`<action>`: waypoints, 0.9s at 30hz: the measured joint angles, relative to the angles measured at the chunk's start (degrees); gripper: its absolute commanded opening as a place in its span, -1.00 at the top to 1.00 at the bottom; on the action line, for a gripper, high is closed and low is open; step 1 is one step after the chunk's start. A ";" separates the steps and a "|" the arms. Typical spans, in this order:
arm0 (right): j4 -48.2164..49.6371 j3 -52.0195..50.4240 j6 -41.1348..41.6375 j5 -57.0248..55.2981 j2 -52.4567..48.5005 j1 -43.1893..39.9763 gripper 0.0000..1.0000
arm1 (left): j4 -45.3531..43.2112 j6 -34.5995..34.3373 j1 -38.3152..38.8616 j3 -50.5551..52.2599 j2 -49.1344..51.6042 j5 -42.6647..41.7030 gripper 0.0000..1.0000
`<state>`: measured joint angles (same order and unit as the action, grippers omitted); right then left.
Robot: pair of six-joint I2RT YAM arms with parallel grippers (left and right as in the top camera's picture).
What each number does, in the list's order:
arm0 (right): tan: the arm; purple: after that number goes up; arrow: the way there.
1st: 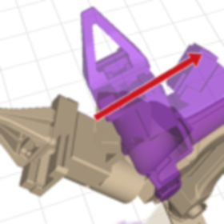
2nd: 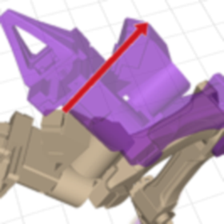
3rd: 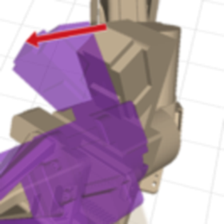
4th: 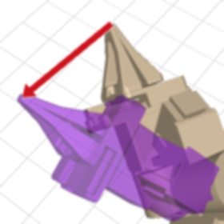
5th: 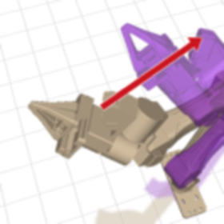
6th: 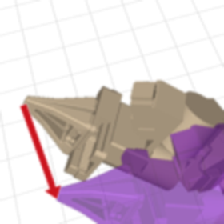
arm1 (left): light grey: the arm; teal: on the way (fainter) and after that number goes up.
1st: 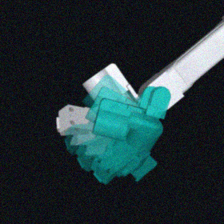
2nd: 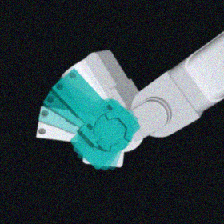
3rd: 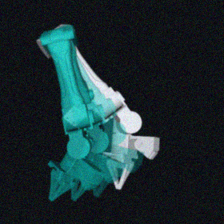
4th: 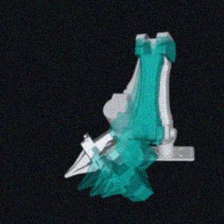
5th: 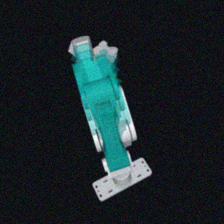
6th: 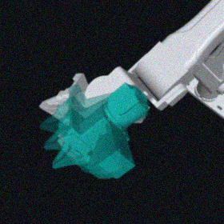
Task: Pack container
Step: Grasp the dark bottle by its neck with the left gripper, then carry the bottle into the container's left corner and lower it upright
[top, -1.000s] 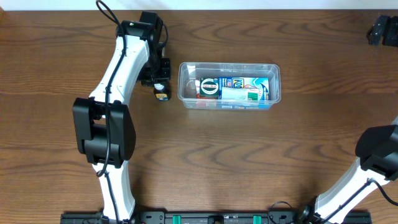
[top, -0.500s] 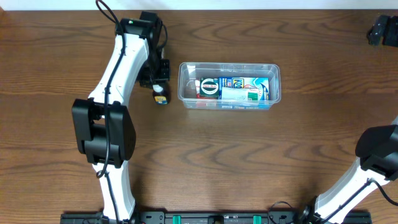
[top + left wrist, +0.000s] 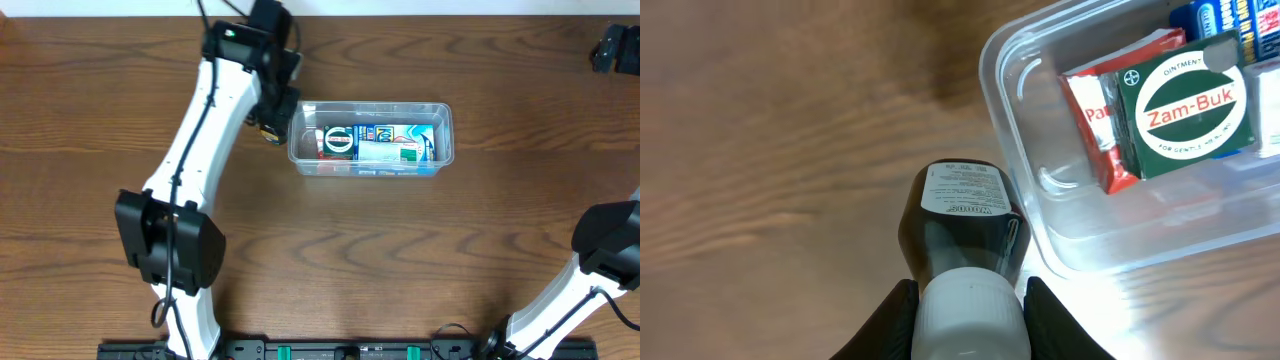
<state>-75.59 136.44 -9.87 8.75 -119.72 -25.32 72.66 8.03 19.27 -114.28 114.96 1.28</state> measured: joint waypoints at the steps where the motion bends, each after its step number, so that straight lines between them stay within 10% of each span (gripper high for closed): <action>1: 0.00 0.00 0.00 0.00 0.00 0.00 -0.99 | -0.24 0.31 0.50 0.00 -0.13 0.92 0.55; 27: 0.00 0.00 0.00 0.00 0.00 0.00 -0.99 | -1.79 10.58 10.36 0.00 -6.75 7.85 0.63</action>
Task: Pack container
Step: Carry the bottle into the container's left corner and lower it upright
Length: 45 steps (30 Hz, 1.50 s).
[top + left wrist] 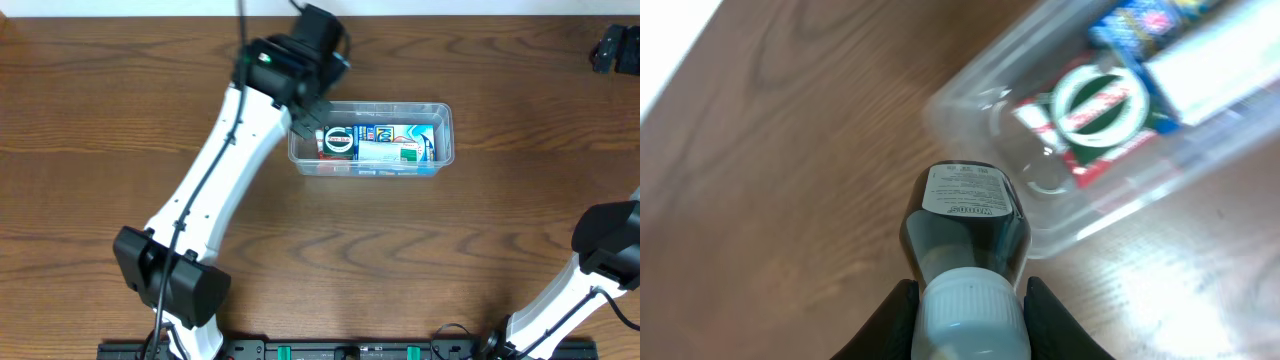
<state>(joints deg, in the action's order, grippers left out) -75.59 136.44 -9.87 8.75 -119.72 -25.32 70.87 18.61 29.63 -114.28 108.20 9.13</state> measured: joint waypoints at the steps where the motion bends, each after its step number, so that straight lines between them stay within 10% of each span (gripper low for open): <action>1: 0.00 0.00 0.00 0.00 0.00 0.00 -0.98 | 0.00 1.29 1.03 0.00 0.00 -0.11 0.63; 45: 0.00 0.00 0.00 0.00 0.00 0.00 -0.98 | -5.79 18.95 2.62 7.39 3.82 -0.09 0.85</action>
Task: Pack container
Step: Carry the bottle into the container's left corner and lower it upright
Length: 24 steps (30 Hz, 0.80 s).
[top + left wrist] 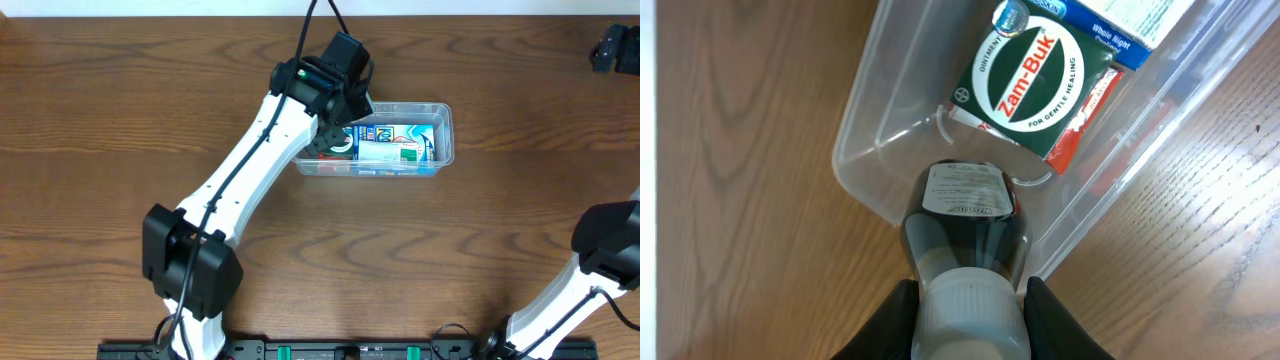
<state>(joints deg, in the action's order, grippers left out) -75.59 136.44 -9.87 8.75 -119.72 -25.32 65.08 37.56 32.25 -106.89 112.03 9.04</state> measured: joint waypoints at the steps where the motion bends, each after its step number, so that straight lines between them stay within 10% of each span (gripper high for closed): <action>1: 0.00 0.00 0.00 0.00 0.00 0.00 -0.98 | 0.00 0.00 -0.02 0.00 0.48 -0.02 0.85; 24: 0.00 0.00 0.00 0.00 0.00 0.00 -0.98 | -1.07 0.00 -2.95 0.55 4.04 -4.98 0.85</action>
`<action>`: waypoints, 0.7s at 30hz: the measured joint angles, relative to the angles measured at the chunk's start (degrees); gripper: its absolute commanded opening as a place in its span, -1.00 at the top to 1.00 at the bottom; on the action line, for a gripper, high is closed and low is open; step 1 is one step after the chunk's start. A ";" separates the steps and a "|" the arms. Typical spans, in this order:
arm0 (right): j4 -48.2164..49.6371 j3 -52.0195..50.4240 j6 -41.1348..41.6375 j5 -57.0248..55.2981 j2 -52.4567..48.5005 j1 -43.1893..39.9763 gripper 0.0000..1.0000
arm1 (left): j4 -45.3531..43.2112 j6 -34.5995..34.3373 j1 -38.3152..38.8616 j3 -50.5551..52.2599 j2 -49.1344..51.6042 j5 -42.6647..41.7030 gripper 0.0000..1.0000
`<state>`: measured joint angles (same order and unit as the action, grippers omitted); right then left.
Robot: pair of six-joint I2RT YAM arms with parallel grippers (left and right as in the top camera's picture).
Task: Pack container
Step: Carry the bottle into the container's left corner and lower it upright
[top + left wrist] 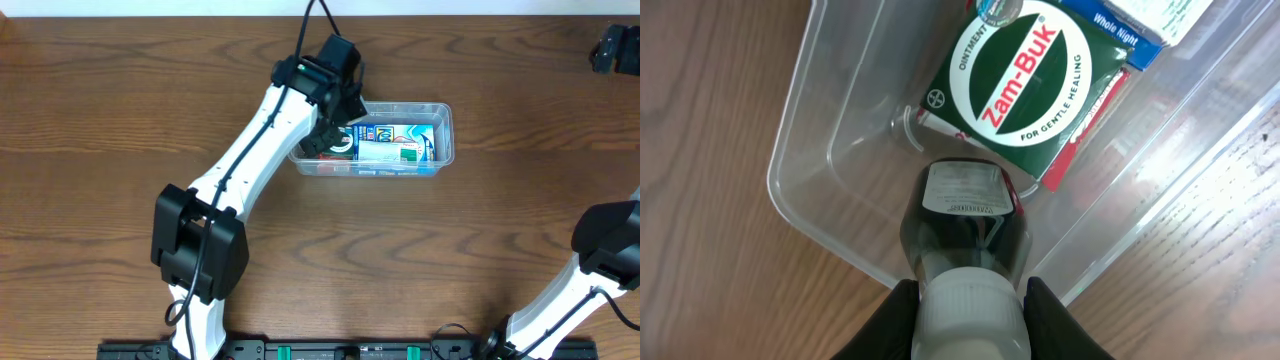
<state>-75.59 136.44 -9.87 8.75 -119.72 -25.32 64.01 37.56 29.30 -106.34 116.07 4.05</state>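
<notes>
A clear plastic container lies on the wooden table, holding a green Zam-Buk box over a red packet and blue-white boxes. My left gripper is shut on the white cap of a dark bottle, which hangs base-down over the container's empty left end, beside the green box. In the overhead view the left gripper covers that end and hides the bottle. My right gripper does not show; only the right arm's base is in view.
A dark object sits at the table's far right corner. The right arm's base stands at the right edge. The left arm stretches diagonally from the front to the container.
The left gripper with the bottle has shifted slightly further over the container's left end; the bottle's base now hangs inside the rim line next to the green box.
At first the left gripper held the dark bottle outside the container, by its left end. Later it was at the container's back left corner. Then the bottle hung over the left wall, and now it is above the empty left end.
</notes>
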 measured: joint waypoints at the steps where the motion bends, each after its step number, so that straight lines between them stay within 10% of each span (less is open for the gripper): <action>1: 0.00 0.00 0.00 0.00 0.00 0.00 -0.98 | -0.02 0.00 -0.22 0.00 0.00 -0.35 0.85; 21: 0.00 0.00 0.00 0.00 0.00 0.00 -0.99 | 0.00 0.00 -0.76 0.04 4.00 -2.12 0.84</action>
<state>-75.59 136.44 -9.87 8.75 -119.72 -25.32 64.01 37.56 28.53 -106.30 120.07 1.93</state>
